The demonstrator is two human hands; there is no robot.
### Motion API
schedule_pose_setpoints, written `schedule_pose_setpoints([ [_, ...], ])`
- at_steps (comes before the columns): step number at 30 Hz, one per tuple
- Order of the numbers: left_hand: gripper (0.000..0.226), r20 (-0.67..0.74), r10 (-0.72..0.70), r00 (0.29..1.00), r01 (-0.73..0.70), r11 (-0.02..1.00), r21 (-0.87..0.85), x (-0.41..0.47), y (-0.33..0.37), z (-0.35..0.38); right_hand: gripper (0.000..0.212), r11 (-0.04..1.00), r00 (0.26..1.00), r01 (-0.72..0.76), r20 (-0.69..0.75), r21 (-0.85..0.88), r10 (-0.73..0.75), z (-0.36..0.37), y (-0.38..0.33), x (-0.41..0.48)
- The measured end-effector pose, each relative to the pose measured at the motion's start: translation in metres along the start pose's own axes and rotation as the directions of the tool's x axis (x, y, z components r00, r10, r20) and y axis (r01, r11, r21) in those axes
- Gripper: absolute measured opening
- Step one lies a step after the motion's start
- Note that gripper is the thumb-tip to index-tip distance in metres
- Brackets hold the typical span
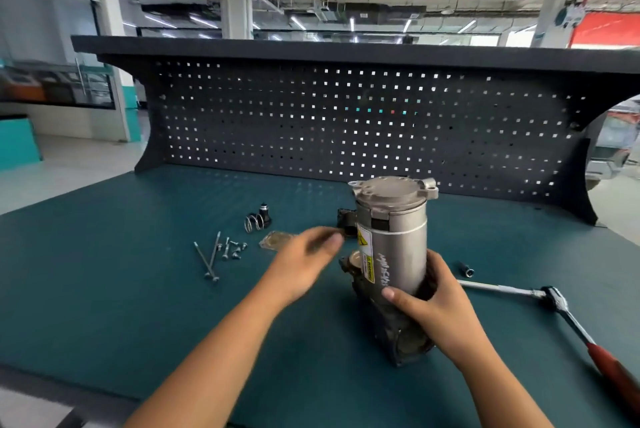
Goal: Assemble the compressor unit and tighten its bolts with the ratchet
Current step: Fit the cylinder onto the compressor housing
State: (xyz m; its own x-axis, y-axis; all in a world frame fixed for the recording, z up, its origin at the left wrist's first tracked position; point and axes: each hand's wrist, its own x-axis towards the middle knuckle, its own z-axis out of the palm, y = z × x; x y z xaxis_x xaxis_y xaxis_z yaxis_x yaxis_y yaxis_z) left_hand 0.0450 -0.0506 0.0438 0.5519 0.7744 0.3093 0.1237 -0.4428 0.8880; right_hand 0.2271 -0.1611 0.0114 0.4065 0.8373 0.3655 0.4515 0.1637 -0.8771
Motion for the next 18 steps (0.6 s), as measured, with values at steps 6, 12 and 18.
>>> schedule_pose_setpoints([
  [6,0.024,-0.596,-0.132,0.792,0.512,0.676,0.531,-0.019,-0.074,-0.085,0.069,0.992,0.998,0.068,0.007,-0.107,-0.067,0.011,-0.006,0.001],
  [12,0.049,-0.584,-0.272,0.765,0.638,0.447,0.628,-0.028,-0.096,-0.094,0.069,0.956,0.986,0.167,0.046,-0.243,-0.161,0.026,-0.013,-0.002],
  [18,0.041,-0.73,-0.138,0.67,0.633,0.62,0.463,-0.03,-0.093,-0.095,0.065,0.963,0.983,0.182,0.027,-0.2,-0.18,0.023,-0.007,-0.001],
])
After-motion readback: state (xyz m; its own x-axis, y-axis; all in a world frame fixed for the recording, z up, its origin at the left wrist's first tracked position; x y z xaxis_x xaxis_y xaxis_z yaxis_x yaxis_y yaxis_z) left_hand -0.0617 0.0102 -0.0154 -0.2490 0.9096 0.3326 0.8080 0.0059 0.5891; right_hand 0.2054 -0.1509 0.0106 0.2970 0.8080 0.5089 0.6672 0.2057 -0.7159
